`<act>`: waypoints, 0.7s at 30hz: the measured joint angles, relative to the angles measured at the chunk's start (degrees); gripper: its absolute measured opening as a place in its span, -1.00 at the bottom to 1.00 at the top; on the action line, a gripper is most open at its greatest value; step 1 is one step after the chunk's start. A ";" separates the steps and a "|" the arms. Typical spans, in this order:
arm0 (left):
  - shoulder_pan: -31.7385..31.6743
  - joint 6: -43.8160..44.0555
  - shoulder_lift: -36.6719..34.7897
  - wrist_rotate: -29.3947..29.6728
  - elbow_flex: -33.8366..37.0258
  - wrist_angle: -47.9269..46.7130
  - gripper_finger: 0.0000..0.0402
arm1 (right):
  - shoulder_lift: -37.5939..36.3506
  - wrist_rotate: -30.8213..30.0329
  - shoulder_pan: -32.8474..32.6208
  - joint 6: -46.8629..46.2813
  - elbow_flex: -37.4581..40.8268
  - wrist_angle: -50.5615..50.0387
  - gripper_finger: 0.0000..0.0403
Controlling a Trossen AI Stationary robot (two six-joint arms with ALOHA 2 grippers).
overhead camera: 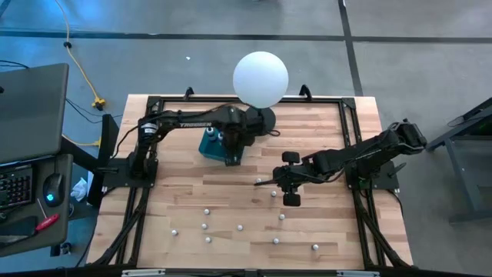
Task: Pick & Place food coloring
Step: Put the small red food coloring bottle into the blue bin
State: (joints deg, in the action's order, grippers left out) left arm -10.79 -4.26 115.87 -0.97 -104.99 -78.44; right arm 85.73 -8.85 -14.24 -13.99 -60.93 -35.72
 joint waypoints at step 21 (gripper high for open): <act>10.10 23.58 -33.31 20.19 4.09 -11.08 -0.35 | 11.76 7.65 6.16 12.94 -0.42 17.49 -0.49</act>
State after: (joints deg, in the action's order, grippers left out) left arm -0.69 19.31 82.57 19.22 -100.90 -89.52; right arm 97.50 -1.20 -8.08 -1.06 -61.34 -18.24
